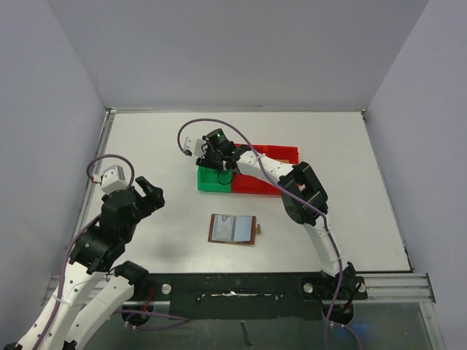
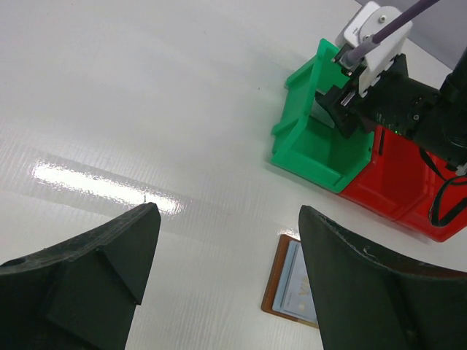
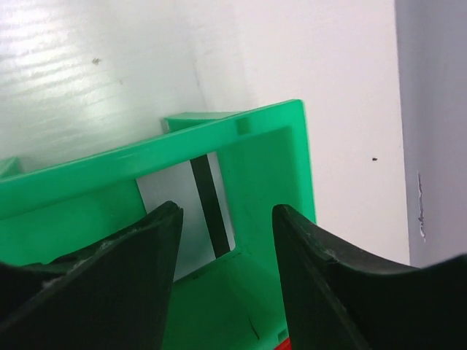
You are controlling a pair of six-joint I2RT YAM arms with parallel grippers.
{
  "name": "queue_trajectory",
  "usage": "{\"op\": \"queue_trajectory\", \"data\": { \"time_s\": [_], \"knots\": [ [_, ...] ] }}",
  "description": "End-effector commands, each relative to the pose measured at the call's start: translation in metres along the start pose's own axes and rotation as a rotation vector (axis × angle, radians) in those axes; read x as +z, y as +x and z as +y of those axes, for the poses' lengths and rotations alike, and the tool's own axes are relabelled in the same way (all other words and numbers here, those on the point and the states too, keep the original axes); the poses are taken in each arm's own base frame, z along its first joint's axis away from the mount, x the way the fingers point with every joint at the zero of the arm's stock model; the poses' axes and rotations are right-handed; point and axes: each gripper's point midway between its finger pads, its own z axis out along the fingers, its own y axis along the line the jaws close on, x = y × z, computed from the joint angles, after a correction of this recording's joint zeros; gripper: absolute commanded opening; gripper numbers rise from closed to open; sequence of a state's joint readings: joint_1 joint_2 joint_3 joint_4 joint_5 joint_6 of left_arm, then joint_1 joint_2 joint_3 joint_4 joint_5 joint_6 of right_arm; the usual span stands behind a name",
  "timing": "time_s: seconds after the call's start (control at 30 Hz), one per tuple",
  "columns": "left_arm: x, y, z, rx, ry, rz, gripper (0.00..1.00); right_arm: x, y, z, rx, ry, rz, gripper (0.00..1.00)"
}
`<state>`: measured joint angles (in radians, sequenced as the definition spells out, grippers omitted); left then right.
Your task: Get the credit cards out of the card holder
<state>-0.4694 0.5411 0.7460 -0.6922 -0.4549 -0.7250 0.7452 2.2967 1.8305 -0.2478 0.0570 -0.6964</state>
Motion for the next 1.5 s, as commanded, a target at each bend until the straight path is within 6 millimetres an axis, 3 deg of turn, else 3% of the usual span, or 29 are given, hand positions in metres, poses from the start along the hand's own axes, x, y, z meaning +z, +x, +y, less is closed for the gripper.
{"op": "queue_trajectory", "data": {
  "time_s": [0.0,0.07,0.13,0.27,0.37,0.47,0.6,0.77,0.9,1.1,1.13,1.2,1.3,1.47],
  "knots": [
    [0.001,-0.012,-0.015,-0.028,0.051,-0.033,0.76,-0.073,-0.078,-0.08,0.214,0.22,-0.27,0.54],
    [0.001,-0.012,-0.016,-0.03,0.054,-0.028,0.77,-0.104,-0.084,-0.099,0.366,0.315,-0.331,0.65],
    [0.003,-0.009,-0.017,-0.034,0.056,-0.018,0.78,-0.138,-0.078,-0.118,0.557,0.406,-0.384,0.68],
    [0.007,0.0,-0.024,-0.05,0.081,0.019,0.82,-0.188,-0.048,-0.123,0.952,0.383,-0.446,0.72],
    [0.011,0.007,-0.03,-0.062,0.099,0.054,0.83,-0.214,-0.025,-0.102,1.159,0.299,-0.48,0.98],
    [0.015,0.014,-0.038,-0.077,0.121,0.092,0.84,-0.242,-0.004,-0.074,1.276,0.281,-0.524,0.98],
    [0.019,0.02,-0.049,-0.101,0.153,0.131,0.83,-0.277,0.017,-0.06,1.475,0.31,-0.583,0.98],
    [0.027,0.032,-0.06,-0.122,0.185,0.185,0.84,-0.313,0.031,-0.033,1.515,0.31,-0.684,0.98],
    [0.036,0.045,-0.071,-0.126,0.213,0.254,0.84,-0.315,0.061,-0.004,1.646,0.316,-0.604,0.99],
    [0.047,0.072,-0.088,-0.153,0.27,0.373,0.84,-0.287,0.054,0.044,1.68,0.109,-0.423,0.92],
    [0.048,0.075,-0.092,-0.159,0.284,0.39,0.84,-0.28,0.054,0.053,1.688,0.09,-0.375,0.98],
    [0.051,0.083,-0.097,-0.17,0.3,0.428,0.83,-0.268,0.055,0.067,1.704,0.071,-0.288,0.98],
    [0.053,0.092,-0.102,-0.172,0.318,0.475,0.83,-0.257,0.039,0.085,1.674,0.019,-0.248,1.0],
    [0.054,0.103,-0.1,-0.181,0.311,0.514,0.82,-0.234,0.029,0.112,1.692,-0.042,-0.133,0.91]
  ]
}}
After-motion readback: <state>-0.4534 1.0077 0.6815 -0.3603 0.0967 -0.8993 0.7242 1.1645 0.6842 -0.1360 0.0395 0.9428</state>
